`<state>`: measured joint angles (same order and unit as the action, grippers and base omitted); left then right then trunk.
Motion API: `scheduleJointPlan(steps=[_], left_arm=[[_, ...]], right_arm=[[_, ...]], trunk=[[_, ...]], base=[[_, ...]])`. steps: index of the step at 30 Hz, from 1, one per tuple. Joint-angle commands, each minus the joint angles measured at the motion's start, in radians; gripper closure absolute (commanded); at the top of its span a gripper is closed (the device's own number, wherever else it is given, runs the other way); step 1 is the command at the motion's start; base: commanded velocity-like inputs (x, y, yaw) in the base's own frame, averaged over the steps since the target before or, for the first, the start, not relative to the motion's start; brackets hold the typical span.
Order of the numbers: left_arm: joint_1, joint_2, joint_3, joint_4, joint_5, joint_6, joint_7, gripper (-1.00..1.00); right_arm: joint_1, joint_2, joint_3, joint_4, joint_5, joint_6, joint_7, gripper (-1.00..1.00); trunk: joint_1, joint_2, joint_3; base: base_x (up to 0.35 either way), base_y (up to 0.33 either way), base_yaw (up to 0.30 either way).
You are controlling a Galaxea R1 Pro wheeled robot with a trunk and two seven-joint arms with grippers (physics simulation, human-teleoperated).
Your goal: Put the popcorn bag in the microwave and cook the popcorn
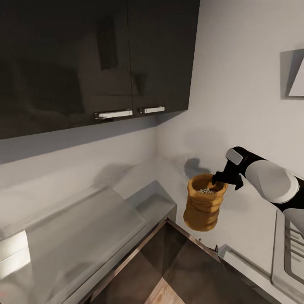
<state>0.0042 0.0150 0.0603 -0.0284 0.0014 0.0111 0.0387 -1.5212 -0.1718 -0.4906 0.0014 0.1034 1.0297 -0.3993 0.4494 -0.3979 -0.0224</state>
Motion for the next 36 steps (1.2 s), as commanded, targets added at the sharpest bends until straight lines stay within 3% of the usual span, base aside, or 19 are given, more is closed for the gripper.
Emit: scheduleJointPlan(steps=[1, 23, 36], left_arm=[[0.0, 0.0, 0.006, -0.002, 0.0, 0.001, 0.001, -1.0], [0.0, -0.002, 0.006, -0.001, 0.0, 0.001, 0.001, -1.0], [0.0, -0.003, 0.006, -0.001, 0.0, 0.001, 0.002, -1.0]], right_arm=[[-0.001, 0.0, -0.009, 0.001, 0.01, 0.003, -0.001, -1.0], [-0.002, -0.001, -0.011, -0.001, 0.006, 0.003, -0.001, -1.0], [-0.001, 0.0, -0.01, -0.001, 0.006, 0.003, -0.001, -1.0]], trunk=[[0.001, -0.002, -0.002], [0.001, -0.002, -0.028], [0.001, -0.002, -0.029]], base=[[0.0, 0.0, 0.0], [0.042, -0.027, -0.058], [0.044, -0.019, -0.009]])
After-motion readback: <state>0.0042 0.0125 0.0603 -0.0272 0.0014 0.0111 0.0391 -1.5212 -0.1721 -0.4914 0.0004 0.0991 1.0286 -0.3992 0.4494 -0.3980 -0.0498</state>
